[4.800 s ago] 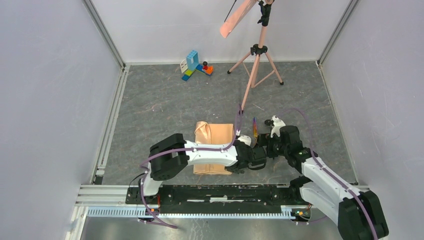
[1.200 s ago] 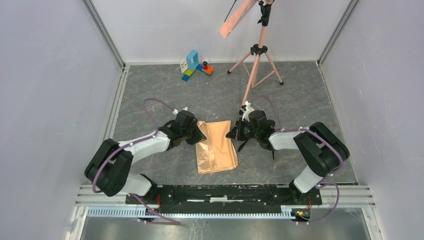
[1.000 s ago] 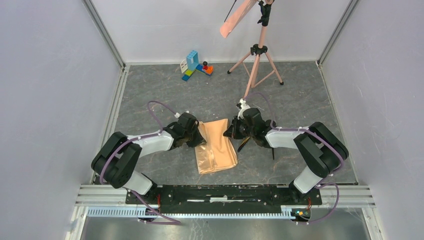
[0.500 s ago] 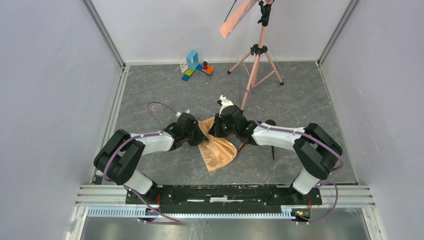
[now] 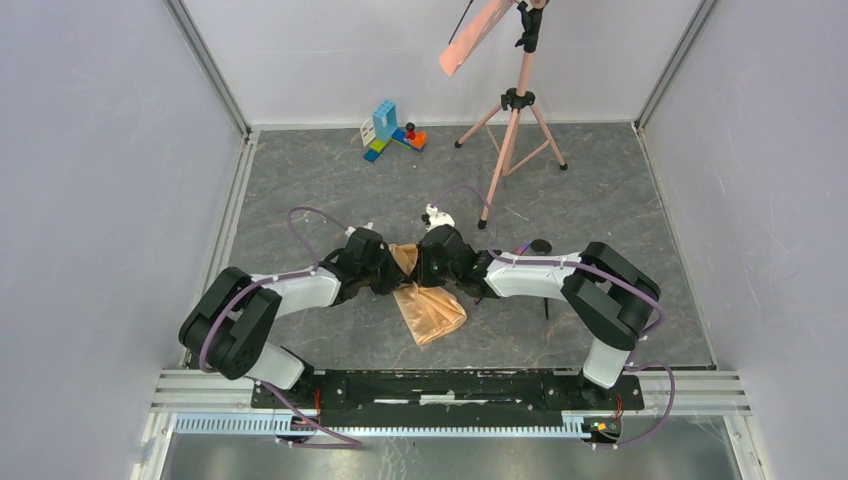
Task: Fold the napkin into a case and place the utensils inside
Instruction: Fold the 2/3-rectangle-folded napkin at the center of the board.
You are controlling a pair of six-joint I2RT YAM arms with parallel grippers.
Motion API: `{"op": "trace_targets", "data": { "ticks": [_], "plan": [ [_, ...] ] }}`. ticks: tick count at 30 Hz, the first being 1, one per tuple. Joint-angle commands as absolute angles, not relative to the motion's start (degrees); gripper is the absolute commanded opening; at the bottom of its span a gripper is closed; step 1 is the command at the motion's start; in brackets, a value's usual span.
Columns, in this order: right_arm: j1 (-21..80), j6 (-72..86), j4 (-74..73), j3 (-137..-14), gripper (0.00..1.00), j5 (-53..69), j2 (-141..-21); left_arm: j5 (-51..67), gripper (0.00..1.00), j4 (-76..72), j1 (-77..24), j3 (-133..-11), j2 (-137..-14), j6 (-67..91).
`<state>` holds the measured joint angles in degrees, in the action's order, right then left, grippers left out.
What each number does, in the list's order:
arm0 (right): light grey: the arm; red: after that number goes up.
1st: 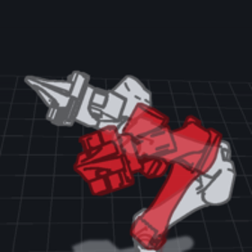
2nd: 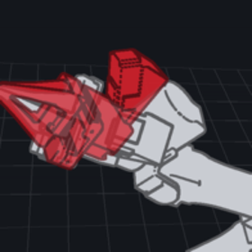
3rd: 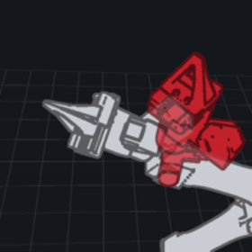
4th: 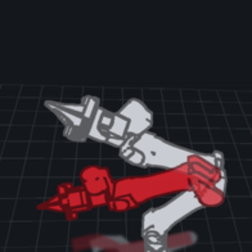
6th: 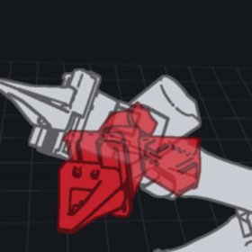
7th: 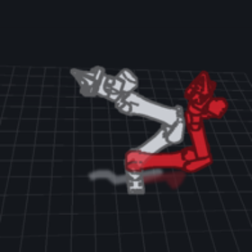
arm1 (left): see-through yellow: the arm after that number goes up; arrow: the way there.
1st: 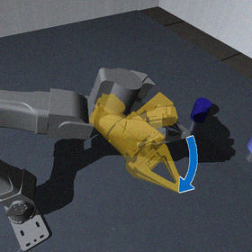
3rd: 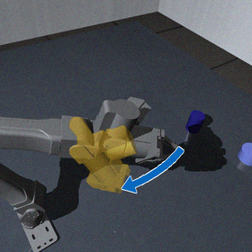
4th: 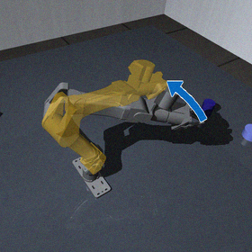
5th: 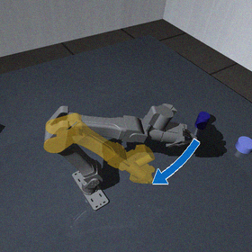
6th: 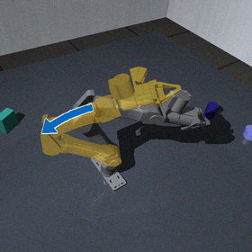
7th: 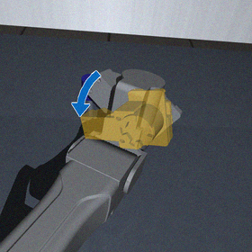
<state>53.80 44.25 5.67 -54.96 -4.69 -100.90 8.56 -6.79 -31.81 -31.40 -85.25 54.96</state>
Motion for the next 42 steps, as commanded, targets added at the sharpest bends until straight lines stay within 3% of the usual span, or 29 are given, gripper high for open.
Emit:
{"op": "trace_targets", "data": {
  "ticks": [1, 9, 17, 30, 42],
  "plan": [
    [55.2, 43.5, 5.9, -56.6, 0.00, -9.9, -101.0, 9.6, 0.18, -0.5, -30.4, -30.7, -79.5, 50.7],
    [57.4, 39.1, 1.1, -59.8, 0.00, -16.2, -101.8, 16.9, 0.31, 5.6, -20.2, -29.3, -70.3, 51.2],
    [61.8, 35.2, -9.4, -69.5, 0.00, -27.0, -107.0, 21.3, 0.37, 1.3, -13.9, -26.5, -75.7, 52.8],
    [66.2, 32.4, -17.9, -83.0, 0.00, -35.5, -117.3, 21.4, 0.27, -2.7, -13.9, -24.5, -79.5, 51.8],
    [68.1, 33.8, -19.0, -86.4, 0.00, -39.4, -121.7, 21.0, 0.20, -4.3, -13.8, -23.0, -79.6, 51.5]
  ]
}}
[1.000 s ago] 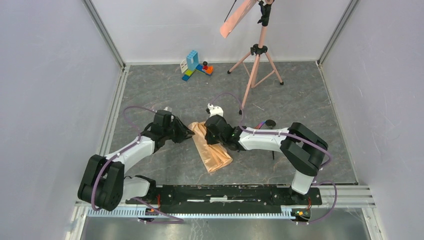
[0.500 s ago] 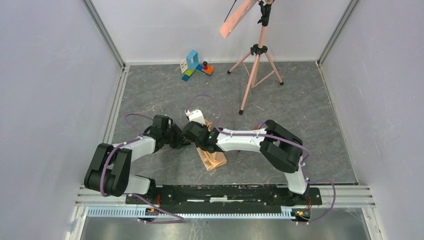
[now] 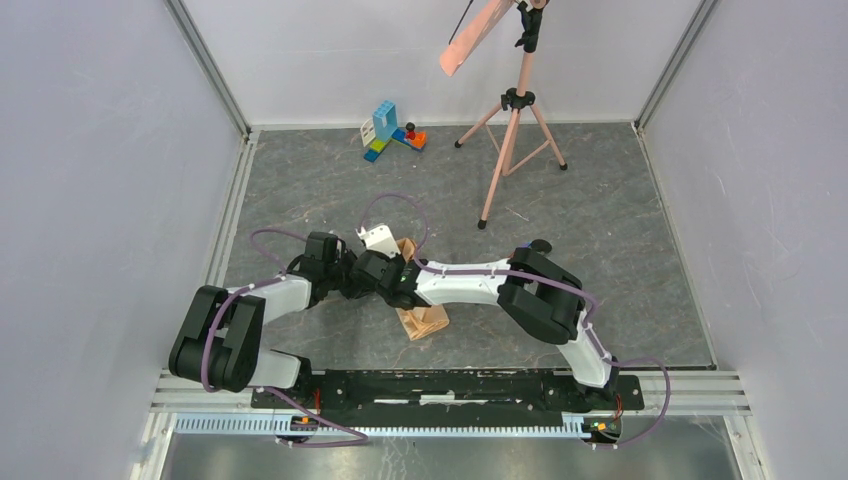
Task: Fold the napkin into a case and place the utensils inside
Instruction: Fold the 2/3-rectangle-folded napkin at the center of the board.
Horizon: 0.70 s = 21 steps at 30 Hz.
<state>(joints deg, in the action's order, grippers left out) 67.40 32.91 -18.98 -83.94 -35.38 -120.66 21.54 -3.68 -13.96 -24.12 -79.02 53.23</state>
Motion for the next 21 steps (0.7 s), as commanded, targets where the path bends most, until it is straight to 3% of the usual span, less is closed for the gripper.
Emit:
{"op": "trace_targets", "data": {
  "ticks": [1, 11, 15, 17, 21],
  "plan": [
    [68.4, 33.9, -18.9, -86.4, 0.00, -40.3, -121.9, 20.9, 0.19, -4.5, -13.8, -23.0, -79.8, 51.5],
    [71.5, 25.5, -22.6, -92.1, 0.05, -43.4, -125.9, 19.8, 0.17, -2.4, -12.8, -22.5, -78.2, 50.4],
    [71.6, 18.2, -21.3, -92.2, 0.07, -44.3, -125.9, 19.8, 0.17, -1.0, -11.5, -22.5, -77.2, 49.7],
    [71.6, 14.9, -20.3, -91.4, 0.13, -44.3, -125.9, 19.9, 0.16, -0.3, -10.2, -22.5, -77.0, 49.3],
    [71.7, 9.5, -15.5, -88.3, 0.12, -43.6, -124.9, 20.6, 0.12, 4.6, -6.3, -22.9, -75.7, 48.8]
  ]
}}
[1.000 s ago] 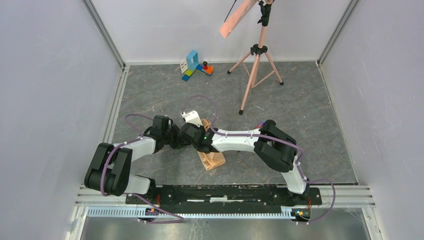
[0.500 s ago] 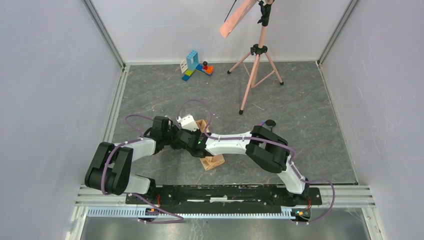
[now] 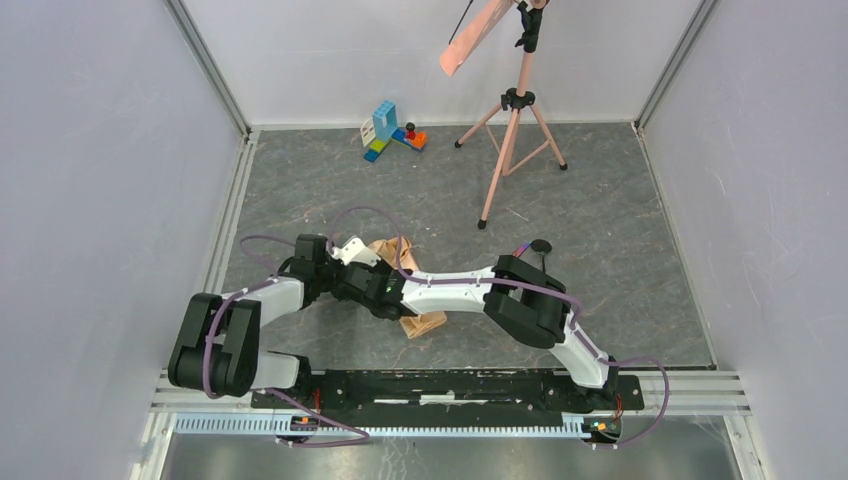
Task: Fold the napkin into a case and place the utensils inside
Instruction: Fold the 2/3-rectangle-folded napkin at the center of the board.
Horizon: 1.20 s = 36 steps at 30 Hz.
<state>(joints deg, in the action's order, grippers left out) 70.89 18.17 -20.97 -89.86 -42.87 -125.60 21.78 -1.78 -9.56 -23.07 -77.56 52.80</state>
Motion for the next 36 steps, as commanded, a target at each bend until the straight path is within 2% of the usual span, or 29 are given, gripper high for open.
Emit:
{"op": "trace_targets", "data": {
  "ticks": [1, 5, 9, 14, 22, 26, 29, 31, 36],
  "plan": [
    [71.6, 8.7, -14.2, -87.5, 0.11, -43.4, -124.6, 20.5, 0.12, 5.7, -4.7, -22.6, -74.5, 48.9],
    [71.6, 3.5, -7.8, -83.6, 0.03, -40.8, -123.0, 17.5, 0.16, 12.4, -0.1, -22.7, -68.4, 48.5],
    [71.8, -1.6, -6.5, -83.4, 0.02, -38.6, -124.1, 14.2, 0.30, 20.4, 4.9, -26.7, -65.5, 46.7],
    [72.4, -6.2, -8.0, -84.5, 0.05, -39.4, -125.5, 9.2, 0.35, 25.8, 6.6, -30.4, -63.9, 43.7],
    [72.3, -7.5, -11.4, -89.4, 0.43, -30.9, -121.3, 8.9, 0.44, 24.3, 6.6, -29.3, -61.5, 42.7],
    [71.7, -4.7, -12.1, -91.4, 0.58, -25.9, -116.6, 12.5, 0.47, 22.0, 6.7, -28.7, -62.2, 41.9],
    [69.8, -0.3, -11.1, -89.7, 0.76, -21.8, -111.9, 15.5, 0.50, 20.0, 6.7, -28.3, -62.8, 41.3],
    [67.9, 4.0, -9.8, -86.8, 0.83, -18.2, -109.0, 17.2, 0.51, 19.3, 6.6, -28.2, -63.3, 41.0],
    [61.0, 12.0, -0.8, -75.1, 0.92, -7.6, -100.9, 21.7, 0.54, 16.3, 6.6, -27.5, -64.2, 41.0]
  ]
}}
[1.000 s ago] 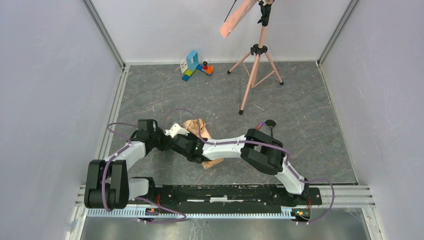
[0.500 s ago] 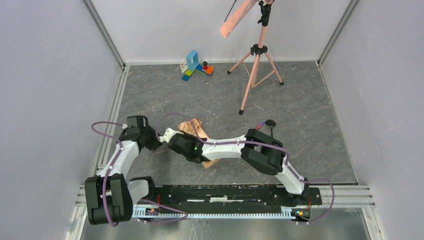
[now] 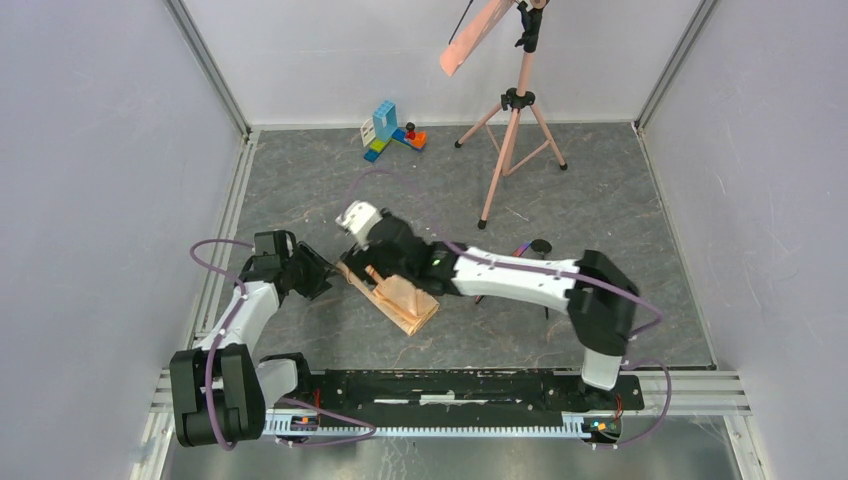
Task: Fold the napkin into a case and place the utensils inside
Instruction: Fold the 2/3-rectangle-folded napkin at the center of the board.
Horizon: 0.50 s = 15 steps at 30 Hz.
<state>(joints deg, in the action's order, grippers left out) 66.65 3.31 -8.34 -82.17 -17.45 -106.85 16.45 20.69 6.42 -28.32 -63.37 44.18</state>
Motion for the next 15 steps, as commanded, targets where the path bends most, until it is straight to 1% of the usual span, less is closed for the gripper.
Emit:
{"op": "trace_targets", "data": {
  "ticks": [1, 3, 8, 11, 15],
  "plan": [
    [59.2, 13.3, 1.5, -72.3, 0.93, -5.6, -99.9, 22.3, 0.54, 16.1, 6.6, -27.5, -64.6, 41.0],
    [55.5, 16.7, 5.9, -68.7, 0.98, -0.3, -98.3, 23.3, 0.54, 16.2, 6.5, -27.6, -65.7, 40.9],
    [48.1, 27.0, 15.9, -63.6, 0.98, 14.0, -101.1, 22.3, 0.54, 16.0, 6.2, -26.4, -65.7, 41.5],
    [47.4, 33.1, 24.8, -61.2, 0.98, 19.2, -104.8, 22.0, 0.54, 15.6, 6.1, -26.0, -66.0, 42.2],
    [47.5, 37.0, 32.3, -60.7, 0.97, 21.1, -109.1, 21.0, 0.50, 15.1, 6.1, -26.0, -66.0, 42.5]
  ]
}}
